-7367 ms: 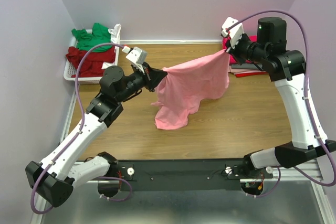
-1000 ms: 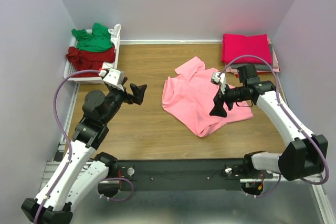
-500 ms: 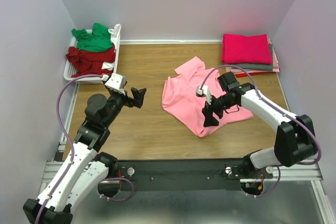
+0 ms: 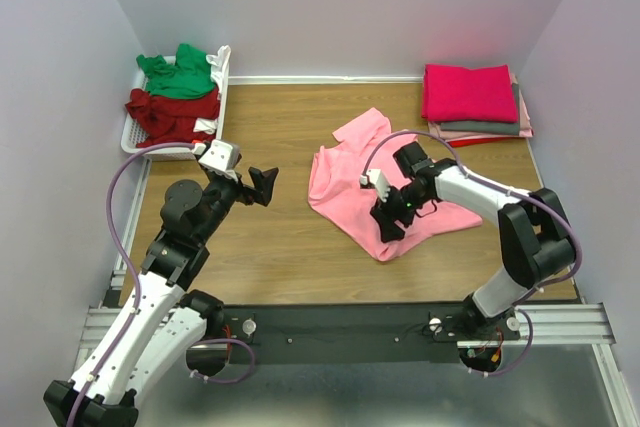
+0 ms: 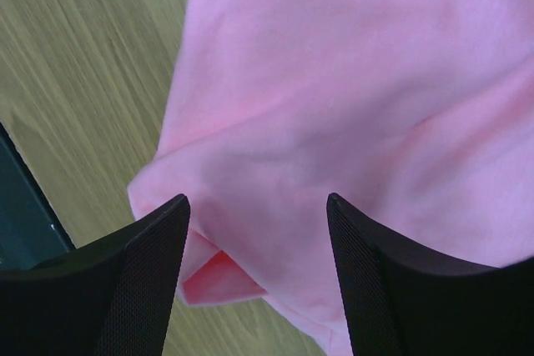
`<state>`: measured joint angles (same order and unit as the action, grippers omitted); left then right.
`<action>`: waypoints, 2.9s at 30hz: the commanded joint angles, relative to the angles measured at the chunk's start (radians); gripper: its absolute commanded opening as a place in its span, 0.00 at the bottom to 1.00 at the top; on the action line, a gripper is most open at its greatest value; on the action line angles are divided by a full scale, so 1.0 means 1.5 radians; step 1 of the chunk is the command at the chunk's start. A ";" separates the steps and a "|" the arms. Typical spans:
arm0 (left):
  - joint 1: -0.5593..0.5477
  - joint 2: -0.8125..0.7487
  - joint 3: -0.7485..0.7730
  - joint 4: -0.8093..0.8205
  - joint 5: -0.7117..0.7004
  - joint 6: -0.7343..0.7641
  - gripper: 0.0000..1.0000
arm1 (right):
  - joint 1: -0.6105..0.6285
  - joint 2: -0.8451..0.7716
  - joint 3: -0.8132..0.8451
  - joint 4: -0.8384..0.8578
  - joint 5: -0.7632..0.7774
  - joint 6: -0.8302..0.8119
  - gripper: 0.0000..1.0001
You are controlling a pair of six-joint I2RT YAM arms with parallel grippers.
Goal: Fold and stack the t-shirts
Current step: Flatten the tshirt out
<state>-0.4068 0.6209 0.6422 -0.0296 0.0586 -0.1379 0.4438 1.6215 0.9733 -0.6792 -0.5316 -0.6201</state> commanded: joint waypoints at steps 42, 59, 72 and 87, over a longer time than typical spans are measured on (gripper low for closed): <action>0.003 -0.009 -0.001 0.012 -0.057 0.011 0.98 | 0.205 0.049 0.154 -0.051 0.162 -0.024 0.64; 0.004 -0.030 -0.001 0.009 -0.081 0.011 0.98 | 0.252 0.169 0.153 -0.023 0.215 0.026 0.60; 0.004 -0.037 -0.002 0.011 -0.084 0.013 0.98 | 0.255 0.151 0.283 -0.167 -0.023 -0.016 0.02; 0.005 -0.049 -0.005 0.007 -0.090 0.010 0.98 | 0.242 0.216 0.448 -0.243 -0.055 -0.010 0.70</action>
<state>-0.4057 0.5541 0.6422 -0.0257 -0.0540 -0.1303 0.8169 1.9766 1.6493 -1.0191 -0.6659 -0.6640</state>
